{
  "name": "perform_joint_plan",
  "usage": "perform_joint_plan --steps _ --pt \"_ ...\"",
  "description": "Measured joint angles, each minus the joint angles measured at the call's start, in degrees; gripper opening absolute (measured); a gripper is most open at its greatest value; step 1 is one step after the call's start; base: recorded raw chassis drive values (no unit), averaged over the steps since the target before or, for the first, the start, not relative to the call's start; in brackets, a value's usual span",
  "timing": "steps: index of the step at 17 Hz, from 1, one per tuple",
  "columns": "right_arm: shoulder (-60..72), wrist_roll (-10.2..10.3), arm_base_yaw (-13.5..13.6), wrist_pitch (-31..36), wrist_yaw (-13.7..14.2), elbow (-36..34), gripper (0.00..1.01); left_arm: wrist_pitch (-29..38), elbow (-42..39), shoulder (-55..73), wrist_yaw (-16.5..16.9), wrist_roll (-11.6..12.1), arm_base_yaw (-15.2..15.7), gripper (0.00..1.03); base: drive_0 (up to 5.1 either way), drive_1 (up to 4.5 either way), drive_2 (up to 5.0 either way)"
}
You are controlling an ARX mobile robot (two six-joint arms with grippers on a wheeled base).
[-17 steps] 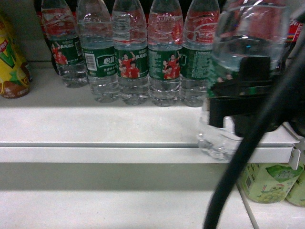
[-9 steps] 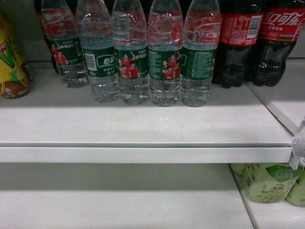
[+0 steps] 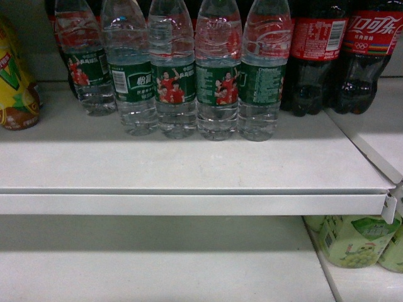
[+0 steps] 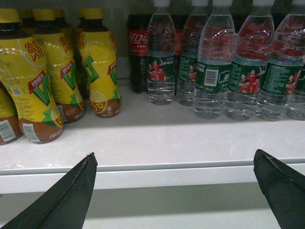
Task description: Move water from second to third shelf
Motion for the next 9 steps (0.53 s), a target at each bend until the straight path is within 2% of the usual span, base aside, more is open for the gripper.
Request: perform_joint_plan --steps 4,9 --pt "-3.4 0.0 0.2 -2.3 1.4 -0.5 0.39 0.0 0.0 0.0 0.0 0.0 0.0 0.98 0.0 0.00 0.0" --pt "-3.8 0.5 0.4 -3.0 1.6 -0.5 0.39 0.0 0.0 0.0 0.0 0.0 0.0 0.98 0.0 0.00 0.0"
